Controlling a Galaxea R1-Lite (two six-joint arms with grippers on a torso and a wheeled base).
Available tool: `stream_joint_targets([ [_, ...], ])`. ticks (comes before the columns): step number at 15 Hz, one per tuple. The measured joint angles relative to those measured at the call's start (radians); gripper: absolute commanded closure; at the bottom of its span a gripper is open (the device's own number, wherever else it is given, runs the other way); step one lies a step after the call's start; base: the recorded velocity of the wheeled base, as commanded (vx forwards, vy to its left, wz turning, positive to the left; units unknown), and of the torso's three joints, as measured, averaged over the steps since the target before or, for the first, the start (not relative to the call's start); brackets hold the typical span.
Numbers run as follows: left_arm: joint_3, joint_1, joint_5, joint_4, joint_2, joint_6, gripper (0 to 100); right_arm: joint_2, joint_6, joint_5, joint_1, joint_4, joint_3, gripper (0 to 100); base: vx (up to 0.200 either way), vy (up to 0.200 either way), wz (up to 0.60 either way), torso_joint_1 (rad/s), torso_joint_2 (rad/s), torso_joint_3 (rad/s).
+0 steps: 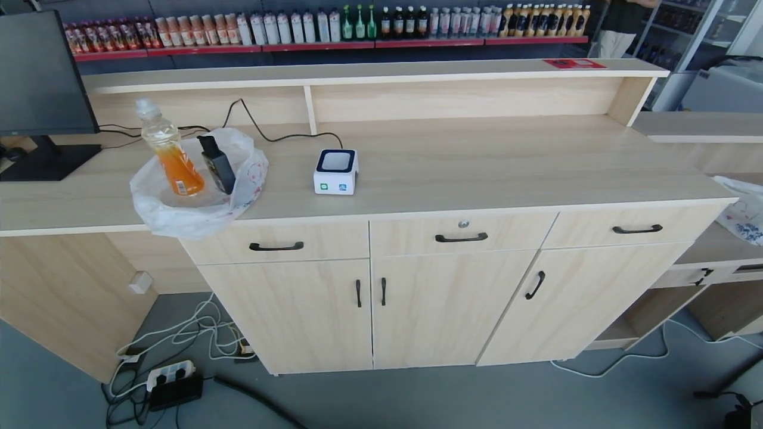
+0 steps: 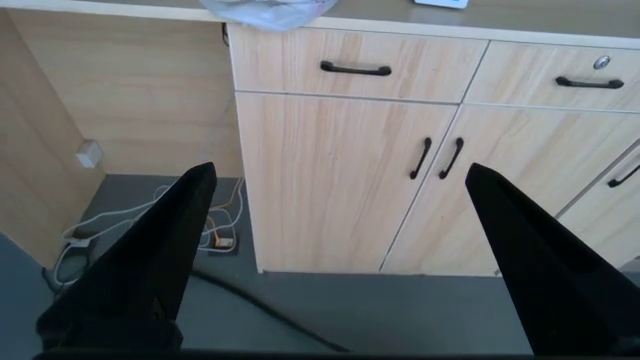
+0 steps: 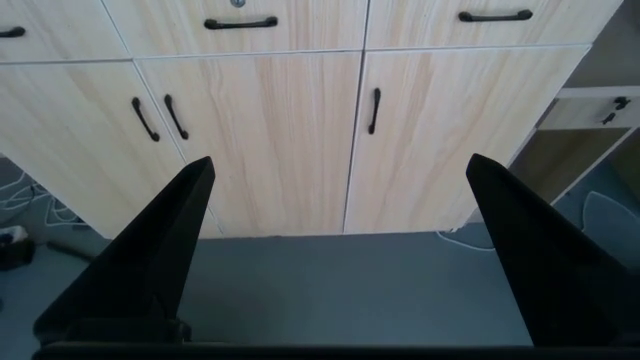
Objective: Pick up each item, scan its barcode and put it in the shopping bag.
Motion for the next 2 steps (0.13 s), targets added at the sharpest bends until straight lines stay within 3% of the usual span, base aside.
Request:
stream_joint_targets([
  [2, 0.0, 0.0, 0.0, 0.0, 0.0, 0.0, 0, 0.0, 0.0, 0.0, 0.0, 0.0, 0.0, 0, 0.0, 0.0, 0.0, 0.0, 0.0, 0.0],
])
